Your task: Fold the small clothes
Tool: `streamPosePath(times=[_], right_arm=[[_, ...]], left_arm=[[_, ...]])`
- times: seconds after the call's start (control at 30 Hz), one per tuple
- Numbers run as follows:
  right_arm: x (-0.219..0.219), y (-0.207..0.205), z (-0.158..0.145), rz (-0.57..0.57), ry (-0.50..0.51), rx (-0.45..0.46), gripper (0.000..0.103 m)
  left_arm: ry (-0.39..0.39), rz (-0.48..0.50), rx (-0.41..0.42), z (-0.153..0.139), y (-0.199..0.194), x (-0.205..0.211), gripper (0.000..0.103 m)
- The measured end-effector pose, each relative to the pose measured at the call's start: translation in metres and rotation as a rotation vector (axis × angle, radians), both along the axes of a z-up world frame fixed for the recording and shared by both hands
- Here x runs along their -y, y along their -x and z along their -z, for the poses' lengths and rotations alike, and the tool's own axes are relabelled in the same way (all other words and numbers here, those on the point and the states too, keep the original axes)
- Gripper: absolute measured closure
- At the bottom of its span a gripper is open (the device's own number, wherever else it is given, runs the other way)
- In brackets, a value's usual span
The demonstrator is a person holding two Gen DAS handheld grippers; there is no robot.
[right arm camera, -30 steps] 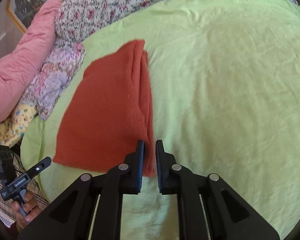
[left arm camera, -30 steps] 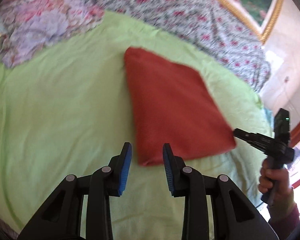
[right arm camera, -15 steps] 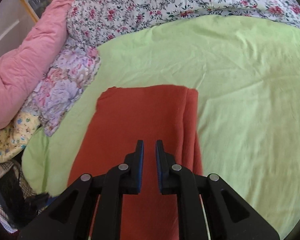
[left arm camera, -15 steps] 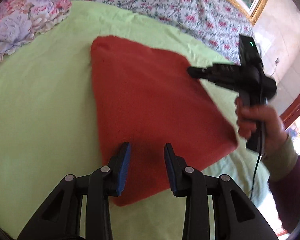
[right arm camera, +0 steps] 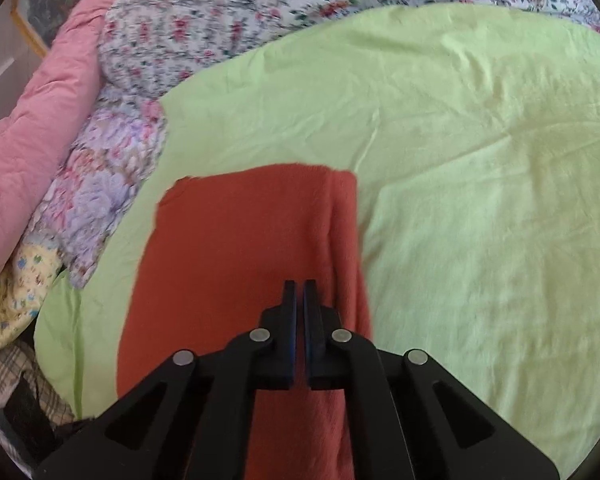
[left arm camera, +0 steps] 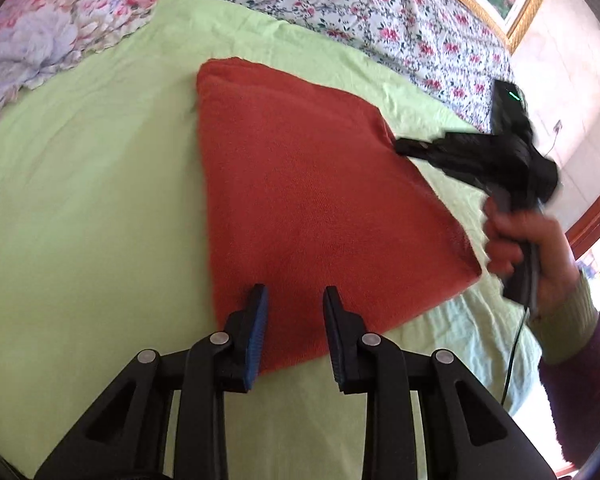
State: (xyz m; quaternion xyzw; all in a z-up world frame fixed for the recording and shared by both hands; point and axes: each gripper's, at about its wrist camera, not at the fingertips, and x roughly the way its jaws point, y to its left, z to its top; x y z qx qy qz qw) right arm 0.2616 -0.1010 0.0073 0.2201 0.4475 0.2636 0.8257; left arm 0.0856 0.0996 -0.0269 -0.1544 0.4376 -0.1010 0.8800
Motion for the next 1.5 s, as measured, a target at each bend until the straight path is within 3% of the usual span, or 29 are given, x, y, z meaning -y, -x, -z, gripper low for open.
streamPosePath(times=[0.13,0.33,0.47,0.7,0.8,0.87,1.0,1.1,1.23,1.5], right_arm=[[0.003,0.054,-0.010,-0.043,-0.022,0.029,0.099],[0.020,0.116,0.023,-0.010,0.026,-0.022,0.099],[0.031,0.127,0.039,0.023,-0.031,-0.019,0.100],[0.036,0.146,0.033,0.045,-0.005,-0.027,0.100],[0.040,0.162,0.026,0.063,0.001,-0.026,0.099],[0.041,0.174,0.018,0.064,-0.005,-0.015,0.099],[0.041,0.193,0.007,0.062,-0.020,0.004,0.097],[0.038,0.206,0.002,0.054,-0.008,0.016,0.094],[0.032,0.225,-0.002,0.048,-0.012,0.040,0.064],[0.018,0.258,-0.003,0.024,0.064,0.092,0.058]], left_arm=[[-0.008,0.010,-0.003,0.001,0.003,0.002,0.075],[-0.031,0.029,-0.012,0.009,-0.002,0.003,0.075],[-0.043,0.029,-0.016,0.009,-0.002,0.004,0.075],[-0.062,0.015,-0.011,0.004,0.015,0.004,0.074],[-0.065,0.007,0.000,-0.003,0.027,0.003,0.069],[-0.068,0.000,0.006,-0.008,0.038,0.003,0.059],[-0.049,-0.010,0.001,-0.009,0.054,0.002,0.059],[-0.068,-0.019,0.003,-0.009,0.069,0.004,0.058],[-0.090,-0.014,0.010,-0.009,0.085,0.007,0.054],[-0.141,-0.035,0.019,-0.004,0.112,0.012,0.037]])
